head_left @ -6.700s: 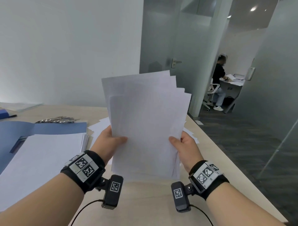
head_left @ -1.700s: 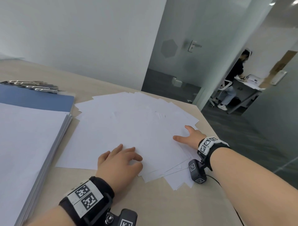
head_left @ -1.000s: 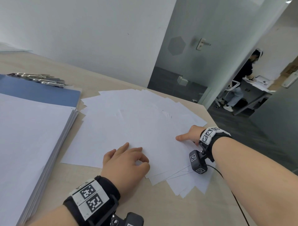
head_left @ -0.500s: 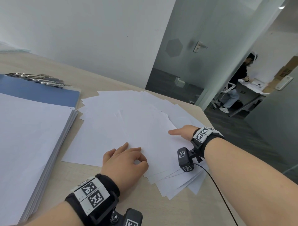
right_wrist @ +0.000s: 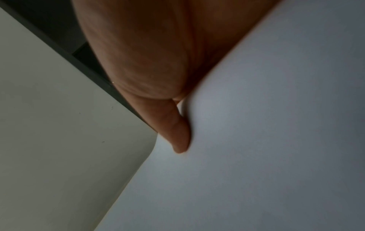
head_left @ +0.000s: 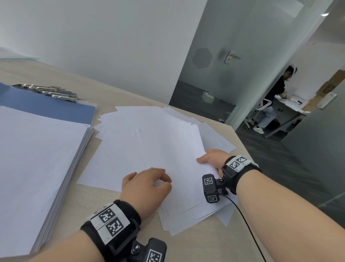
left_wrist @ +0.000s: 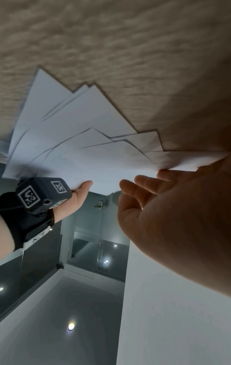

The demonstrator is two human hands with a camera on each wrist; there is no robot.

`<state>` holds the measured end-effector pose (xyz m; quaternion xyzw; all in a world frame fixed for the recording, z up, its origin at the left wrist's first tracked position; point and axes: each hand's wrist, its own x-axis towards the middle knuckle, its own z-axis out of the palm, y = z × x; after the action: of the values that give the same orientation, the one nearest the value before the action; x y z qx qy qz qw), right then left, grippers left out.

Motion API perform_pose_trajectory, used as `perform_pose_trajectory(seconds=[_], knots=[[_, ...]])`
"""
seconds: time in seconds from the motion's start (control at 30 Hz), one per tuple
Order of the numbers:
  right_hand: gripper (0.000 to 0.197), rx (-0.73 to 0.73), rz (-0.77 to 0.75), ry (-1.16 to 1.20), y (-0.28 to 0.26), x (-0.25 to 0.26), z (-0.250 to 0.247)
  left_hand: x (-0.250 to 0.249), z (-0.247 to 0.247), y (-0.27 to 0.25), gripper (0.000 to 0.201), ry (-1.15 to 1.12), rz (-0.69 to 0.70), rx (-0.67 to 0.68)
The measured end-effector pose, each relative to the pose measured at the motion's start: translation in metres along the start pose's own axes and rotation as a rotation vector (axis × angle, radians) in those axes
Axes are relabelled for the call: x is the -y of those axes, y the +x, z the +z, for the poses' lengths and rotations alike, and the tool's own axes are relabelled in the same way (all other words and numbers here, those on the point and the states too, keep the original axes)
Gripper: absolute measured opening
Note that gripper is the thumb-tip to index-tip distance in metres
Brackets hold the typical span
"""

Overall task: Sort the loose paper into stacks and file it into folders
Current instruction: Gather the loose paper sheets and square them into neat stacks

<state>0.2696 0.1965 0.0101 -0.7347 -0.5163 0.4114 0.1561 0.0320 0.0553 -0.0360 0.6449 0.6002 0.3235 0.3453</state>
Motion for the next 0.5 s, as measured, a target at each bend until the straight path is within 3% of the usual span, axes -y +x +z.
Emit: perform_pose_trajectory(seconds=[0.17,0.27,0.4,0.5], knots=[[0.015,-0.067,-0.087,0.070,-0.012,-0.021,-0.015,-0.002,-0.002,-0.002,0.020,-0.310,-0.027,-0.127],[0.022,-0.112,-0.124,0.145,-0.032,-0.039,-0.028,-0.005,-0.007,-0.007,0.028,-0.338,-0.025,-0.151],[0.014,-0.176,-0.137,0.205,-0.068,-0.064,-0.054,-0.001,-0.013,-0.011,0.021,-0.377,-0.025,-0.166],[0.023,-0.179,-0.166,0.197,-0.093,-0.084,-0.074,0.000,-0.019,-0.011,0.025,-0.364,-0.047,-0.219]])
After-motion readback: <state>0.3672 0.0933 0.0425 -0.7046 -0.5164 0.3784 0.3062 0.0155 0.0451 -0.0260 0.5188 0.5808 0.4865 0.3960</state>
